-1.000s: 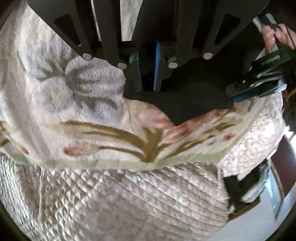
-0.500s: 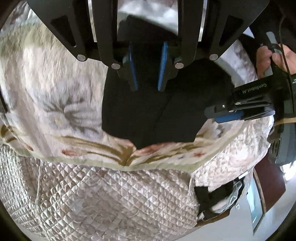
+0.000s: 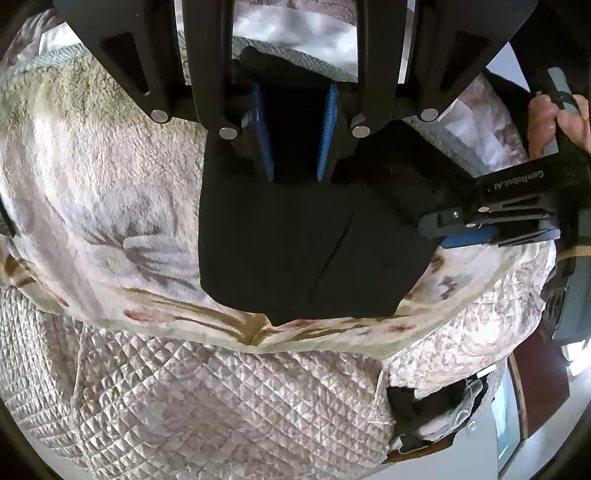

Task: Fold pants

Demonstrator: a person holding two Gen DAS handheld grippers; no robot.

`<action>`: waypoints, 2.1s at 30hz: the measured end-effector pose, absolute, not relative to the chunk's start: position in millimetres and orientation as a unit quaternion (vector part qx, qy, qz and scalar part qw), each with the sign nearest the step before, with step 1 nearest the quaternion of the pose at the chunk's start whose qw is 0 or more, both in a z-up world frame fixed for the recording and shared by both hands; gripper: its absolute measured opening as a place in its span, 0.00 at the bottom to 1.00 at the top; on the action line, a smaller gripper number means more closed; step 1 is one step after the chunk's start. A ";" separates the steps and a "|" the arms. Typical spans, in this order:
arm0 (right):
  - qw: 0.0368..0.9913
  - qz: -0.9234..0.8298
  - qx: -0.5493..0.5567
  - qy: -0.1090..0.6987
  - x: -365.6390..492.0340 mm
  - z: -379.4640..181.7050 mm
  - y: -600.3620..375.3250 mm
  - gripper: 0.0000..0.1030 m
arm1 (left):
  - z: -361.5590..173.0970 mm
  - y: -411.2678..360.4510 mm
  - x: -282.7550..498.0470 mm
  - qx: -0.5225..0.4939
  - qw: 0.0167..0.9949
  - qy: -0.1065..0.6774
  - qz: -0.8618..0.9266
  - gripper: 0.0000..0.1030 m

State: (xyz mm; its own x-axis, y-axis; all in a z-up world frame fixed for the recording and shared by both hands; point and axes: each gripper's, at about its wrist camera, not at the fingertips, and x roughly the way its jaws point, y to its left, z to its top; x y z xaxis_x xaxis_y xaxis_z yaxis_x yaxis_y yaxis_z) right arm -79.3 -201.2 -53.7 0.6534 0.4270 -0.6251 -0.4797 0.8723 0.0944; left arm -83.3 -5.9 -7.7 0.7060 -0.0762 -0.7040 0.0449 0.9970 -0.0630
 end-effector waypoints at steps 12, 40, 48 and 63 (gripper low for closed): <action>0.891 0.266 0.047 0.364 -64.3 -31.2 -221.8 0.26 | 11.9 -1.5 -71.8 -0.036 0.915 0.402 -0.021 0.44; 0.877 0.264 0.087 0.391 11.5 -28.4 -235.9 0.42 | 9.3 19.8 -16.1 -0.051 0.911 0.409 -0.030 0.58; 0.886 0.242 0.085 0.385 15.2 -31.6 -238.5 0.42 | 6.0 24.9 -13.6 -0.054 0.914 0.400 -0.029 0.59; 0.862 0.250 0.148 0.416 16.5 -44.4 -255.3 0.42 | 7.9 21.5 -23.8 -0.064 0.912 0.401 -0.057 0.61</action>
